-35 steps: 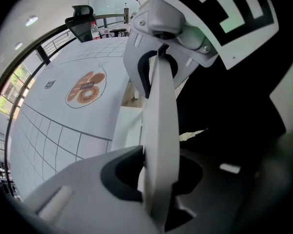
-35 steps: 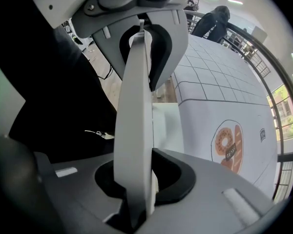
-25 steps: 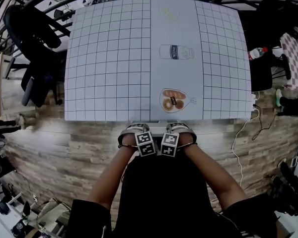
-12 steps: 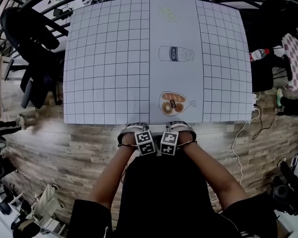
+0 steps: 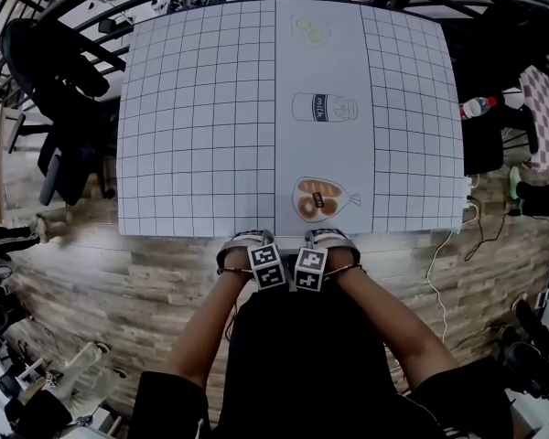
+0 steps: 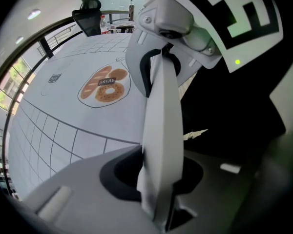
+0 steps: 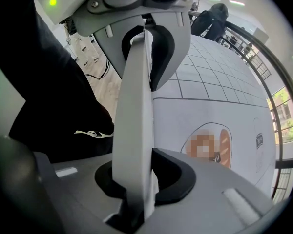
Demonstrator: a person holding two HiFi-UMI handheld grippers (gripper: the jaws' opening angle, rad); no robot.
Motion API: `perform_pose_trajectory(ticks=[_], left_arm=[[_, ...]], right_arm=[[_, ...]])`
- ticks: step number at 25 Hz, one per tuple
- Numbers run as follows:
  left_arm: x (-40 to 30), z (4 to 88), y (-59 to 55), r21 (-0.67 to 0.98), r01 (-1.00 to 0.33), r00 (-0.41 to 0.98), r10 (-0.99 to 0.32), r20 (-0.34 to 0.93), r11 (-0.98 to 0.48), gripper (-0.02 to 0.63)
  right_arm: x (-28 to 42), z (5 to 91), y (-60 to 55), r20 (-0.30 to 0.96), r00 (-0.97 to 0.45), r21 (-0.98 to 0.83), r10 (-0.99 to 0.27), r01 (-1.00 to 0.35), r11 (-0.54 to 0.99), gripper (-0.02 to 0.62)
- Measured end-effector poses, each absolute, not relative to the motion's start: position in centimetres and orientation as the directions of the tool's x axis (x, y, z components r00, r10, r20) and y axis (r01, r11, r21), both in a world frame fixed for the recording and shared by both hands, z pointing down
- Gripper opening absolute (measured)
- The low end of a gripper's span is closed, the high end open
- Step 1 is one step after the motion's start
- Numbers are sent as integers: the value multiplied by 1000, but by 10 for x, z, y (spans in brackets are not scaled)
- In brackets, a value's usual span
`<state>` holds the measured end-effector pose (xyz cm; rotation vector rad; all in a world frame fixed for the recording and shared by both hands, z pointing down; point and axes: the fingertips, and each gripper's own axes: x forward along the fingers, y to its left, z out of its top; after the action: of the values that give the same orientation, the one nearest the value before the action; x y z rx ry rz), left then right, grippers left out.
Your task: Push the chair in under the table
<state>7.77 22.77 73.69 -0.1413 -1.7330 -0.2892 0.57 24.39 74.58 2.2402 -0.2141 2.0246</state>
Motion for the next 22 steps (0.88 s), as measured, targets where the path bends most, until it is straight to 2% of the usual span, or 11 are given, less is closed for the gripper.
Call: perform_pose_trajectory(ticks=[12,22], left_arm=[[76,735,227,112,228,-171,-74,982,967,100],[78,699,229,106,385,-260,-2,966,917,126]], right_arm=[[8,739,243,993,117,15,-9,-204,-979,86],[25,688,240,980,199,59,32,-130,-990,109]])
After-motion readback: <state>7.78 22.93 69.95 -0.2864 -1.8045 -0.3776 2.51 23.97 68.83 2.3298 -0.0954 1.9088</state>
